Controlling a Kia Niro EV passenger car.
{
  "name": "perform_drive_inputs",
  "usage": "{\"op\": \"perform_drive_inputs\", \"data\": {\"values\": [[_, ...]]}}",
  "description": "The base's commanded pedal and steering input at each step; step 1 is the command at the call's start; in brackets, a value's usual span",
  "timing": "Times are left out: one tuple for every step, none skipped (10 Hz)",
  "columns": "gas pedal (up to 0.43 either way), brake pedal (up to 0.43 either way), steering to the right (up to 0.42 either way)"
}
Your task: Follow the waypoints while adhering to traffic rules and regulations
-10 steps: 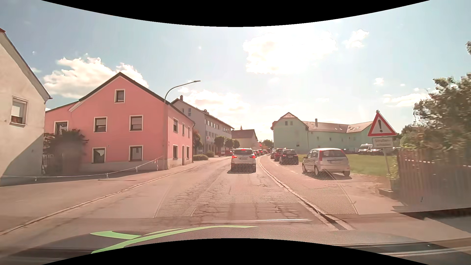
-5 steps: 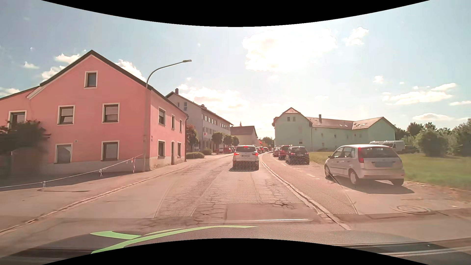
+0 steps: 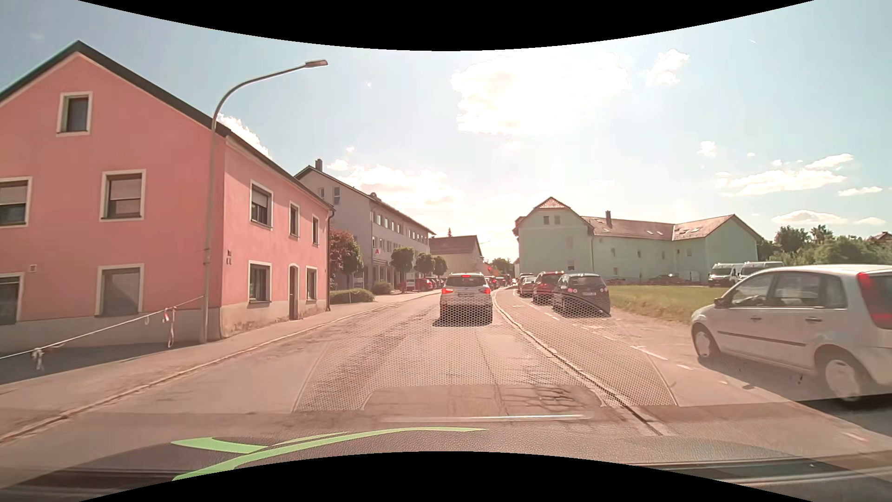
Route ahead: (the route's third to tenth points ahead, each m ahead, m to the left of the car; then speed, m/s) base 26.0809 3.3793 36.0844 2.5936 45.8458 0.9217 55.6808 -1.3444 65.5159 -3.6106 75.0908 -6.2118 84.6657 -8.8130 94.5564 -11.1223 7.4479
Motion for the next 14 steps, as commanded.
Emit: {"op": "perform_drive_inputs", "data": {"values": [[0.000,0.006,0.020],[0.000,0.024,0.021],[0.000,0.055,0.023],[0.000,0.079,0.023],[0.000,0.128,0.020],[0.000,0.183,0.017],[0.000,0.171,0.014],[0.000,0.152,0.012],[0.000,0.140,0.009],[0.000,0.116,0.008],[0.000,0.104,0.008],[0.000,0.079,0.008],[0.000,0.055,0.010],[0.000,0.043,0.013]]}}
